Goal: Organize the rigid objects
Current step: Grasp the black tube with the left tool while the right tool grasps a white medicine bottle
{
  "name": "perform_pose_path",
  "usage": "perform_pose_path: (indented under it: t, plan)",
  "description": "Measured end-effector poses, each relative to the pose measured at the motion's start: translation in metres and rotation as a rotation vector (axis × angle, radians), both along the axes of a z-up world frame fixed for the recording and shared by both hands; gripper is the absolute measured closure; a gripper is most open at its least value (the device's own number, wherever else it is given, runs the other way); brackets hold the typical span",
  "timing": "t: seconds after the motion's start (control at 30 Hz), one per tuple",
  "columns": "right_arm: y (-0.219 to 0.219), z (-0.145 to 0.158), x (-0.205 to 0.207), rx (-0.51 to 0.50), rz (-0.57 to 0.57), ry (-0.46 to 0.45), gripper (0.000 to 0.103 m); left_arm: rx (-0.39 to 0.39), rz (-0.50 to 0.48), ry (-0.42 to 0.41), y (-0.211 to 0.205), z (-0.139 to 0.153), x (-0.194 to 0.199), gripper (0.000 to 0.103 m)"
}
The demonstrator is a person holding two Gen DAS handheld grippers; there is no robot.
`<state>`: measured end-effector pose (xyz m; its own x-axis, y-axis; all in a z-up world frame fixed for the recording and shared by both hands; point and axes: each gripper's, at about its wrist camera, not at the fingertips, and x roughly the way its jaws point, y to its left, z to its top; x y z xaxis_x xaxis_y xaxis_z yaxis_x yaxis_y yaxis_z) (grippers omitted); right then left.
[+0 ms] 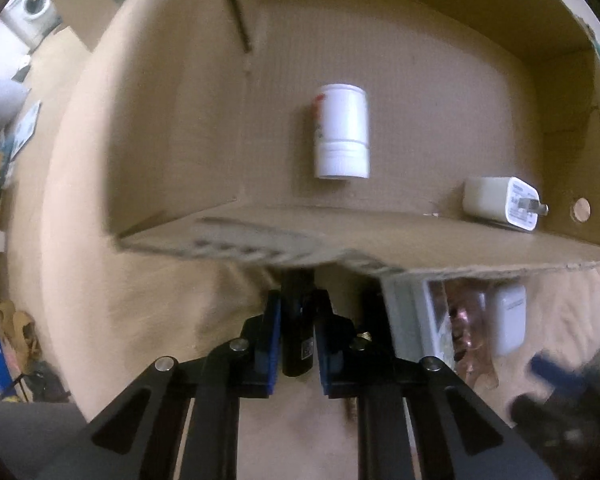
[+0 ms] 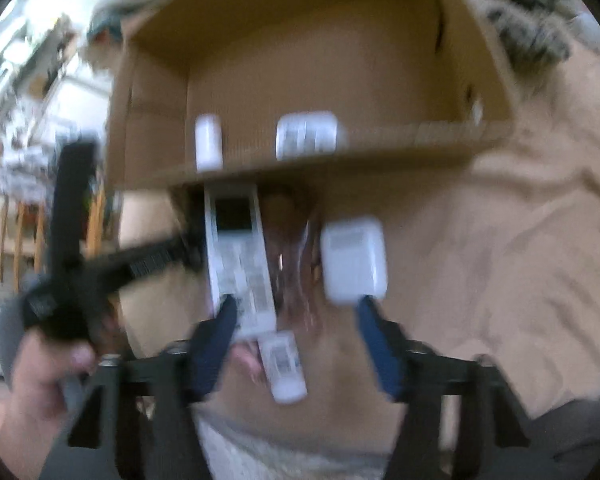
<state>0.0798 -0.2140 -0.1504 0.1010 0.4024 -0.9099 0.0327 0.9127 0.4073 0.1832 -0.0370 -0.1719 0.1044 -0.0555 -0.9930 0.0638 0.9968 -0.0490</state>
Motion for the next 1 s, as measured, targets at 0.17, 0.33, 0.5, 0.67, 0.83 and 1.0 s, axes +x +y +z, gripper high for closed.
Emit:
perform_pose_path:
  t: [0.17,0.33,0.5,0.67,0.83,1.0]
  plan:
    - [0.030,-0.019,-0.008,-0.048,0.137,0.074,0.059,0.021,0.038,-0.013,0.012,0.005,-0.002,0.089]
    - [0.055,-0.033,-0.007,-0.155,0.222,0.082,0.067,0.035,0.044,-0.016,0.014,0.004,-0.004,0.089]
    - [0.053,-0.022,-0.010,-0.135,0.205,0.031,0.075,0.024,0.050,-0.024,0.013,0.012,-0.005,0.089]
    - [0.034,0.006,-0.012,-0.067,0.126,-0.066,0.075,0.034,0.065,-0.039,0.025,0.017,-0.014,0.089]
    - [0.027,0.033,-0.008,0.018,0.091,-0.175,0.075,0.024,0.069,-0.050,0.026,0.020,-0.020,0.089]
    - [0.024,0.046,-0.007,0.025,0.074,-0.265,0.075,0.015,0.063,-0.096,0.028,0.035,-0.025,0.089]
